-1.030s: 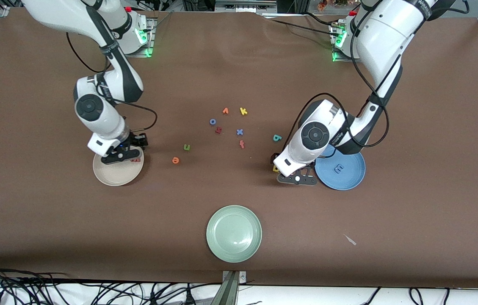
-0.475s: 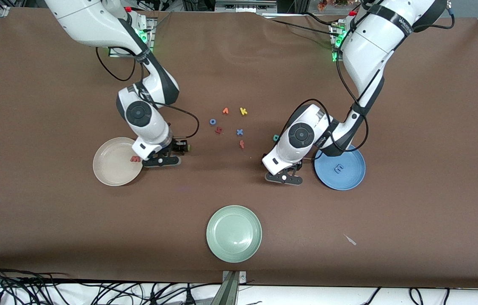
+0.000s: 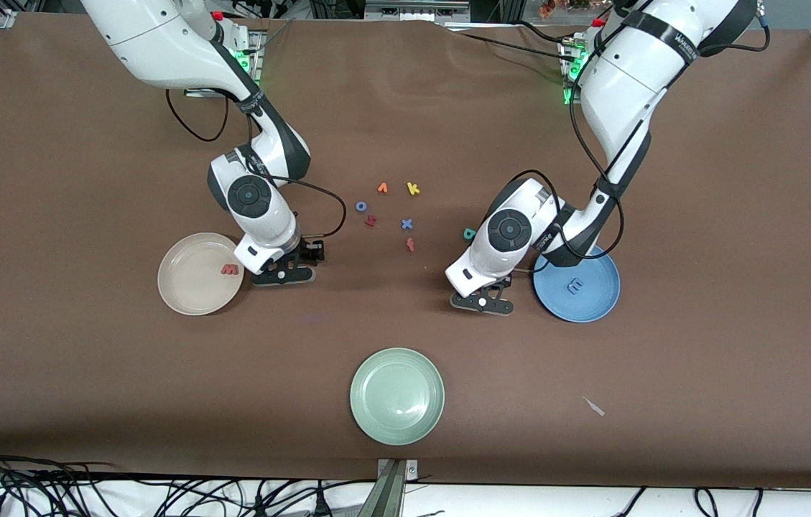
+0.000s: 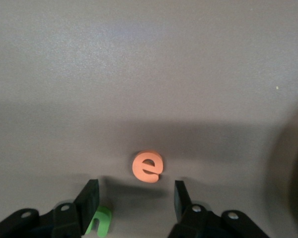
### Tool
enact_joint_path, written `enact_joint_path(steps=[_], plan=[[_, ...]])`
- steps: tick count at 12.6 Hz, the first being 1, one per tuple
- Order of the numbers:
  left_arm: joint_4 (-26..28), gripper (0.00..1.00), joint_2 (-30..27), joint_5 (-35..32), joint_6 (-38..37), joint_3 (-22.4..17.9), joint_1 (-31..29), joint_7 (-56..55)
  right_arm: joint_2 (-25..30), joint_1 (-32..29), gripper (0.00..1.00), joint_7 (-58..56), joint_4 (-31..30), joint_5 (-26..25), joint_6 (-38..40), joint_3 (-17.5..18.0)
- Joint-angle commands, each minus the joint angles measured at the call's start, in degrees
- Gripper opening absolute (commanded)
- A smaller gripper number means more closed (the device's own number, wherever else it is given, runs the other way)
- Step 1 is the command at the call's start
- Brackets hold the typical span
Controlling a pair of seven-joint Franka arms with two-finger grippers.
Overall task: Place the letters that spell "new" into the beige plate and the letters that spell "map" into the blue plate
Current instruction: 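Grasp orange e with the right gripper while the left gripper grasps yellow d, then release yellow d onto blue plate while the right gripper carries orange e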
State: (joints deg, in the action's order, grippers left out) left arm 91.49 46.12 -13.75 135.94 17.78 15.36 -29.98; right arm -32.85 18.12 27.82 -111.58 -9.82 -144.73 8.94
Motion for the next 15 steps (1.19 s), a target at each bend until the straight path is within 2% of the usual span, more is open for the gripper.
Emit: enact_joint_path(steps=[1,3,6,8,9,10,11,12,13,15], plan=[[0.09,0.08,-2.34,-1.37,-3.29,-0.21,-0.33,0.1,-0.54,-0.19,0.66,0.22,0.66,-1.17,-0.46,-0.06],[0.35,0.04,-6.46,-1.37,-11.88,-0.12,-2.77,3.94,-0.55,-0.28,0.62,0.04,0.66,-1.17,-0.73,-0.32],[0.79,0.04,-9.73,-1.37,-20.96,0.06,-8.4,19.57,-1.51,-0.28,0.62,0.04,0.57,-1.17,-3.0,-0.76],[2.71,0.04,-10.0,-1.37,-22.65,-0.03,-10.87,25.83,-1.95,-0.28,0.56,0.04,0.31,-1.17,-3.98,-0.76],[4.46,0.05,-9.91,-1.45,-21.61,-0.03,-12.09,26.81,-1.95,-0.28,0.53,0.04,0.31,-1.17,-3.98,-0.76],[5.96,0.09,-9.74,-1.46,-19.16,-0.03,-12.98,27.17,-2.12,-0.28,0.5,-0.05,0.31,-1.17,-4.15,-0.76],[8.24,0.33,-9.91,-1.37,-16.18,0.06,-13.16,27.17,-2.04,-0.28,0.44,-0.05,0.22,-1.17,-4.07,-0.85],[8.87,0.89,-10.0,-1.37,-15.1,0.06,-13.25,27.0,-2.04,-0.28,0.39,-0.05,0.22,-1.17,-4.07,-0.85],[8.7,1.0,-10.26,-1.28,-15.27,0.23,-13.16,26.47,-1.95,-0.28,0.35,-0.22,0.22,-1.26,-3.98,-0.94],[8.26,1.0,-11.4,-0.06,-15.88,0.41,-12.55,25.86,-0.73,-0.28,0.24,-4.5,0.13,-1.35,-3.63,-2.51]])
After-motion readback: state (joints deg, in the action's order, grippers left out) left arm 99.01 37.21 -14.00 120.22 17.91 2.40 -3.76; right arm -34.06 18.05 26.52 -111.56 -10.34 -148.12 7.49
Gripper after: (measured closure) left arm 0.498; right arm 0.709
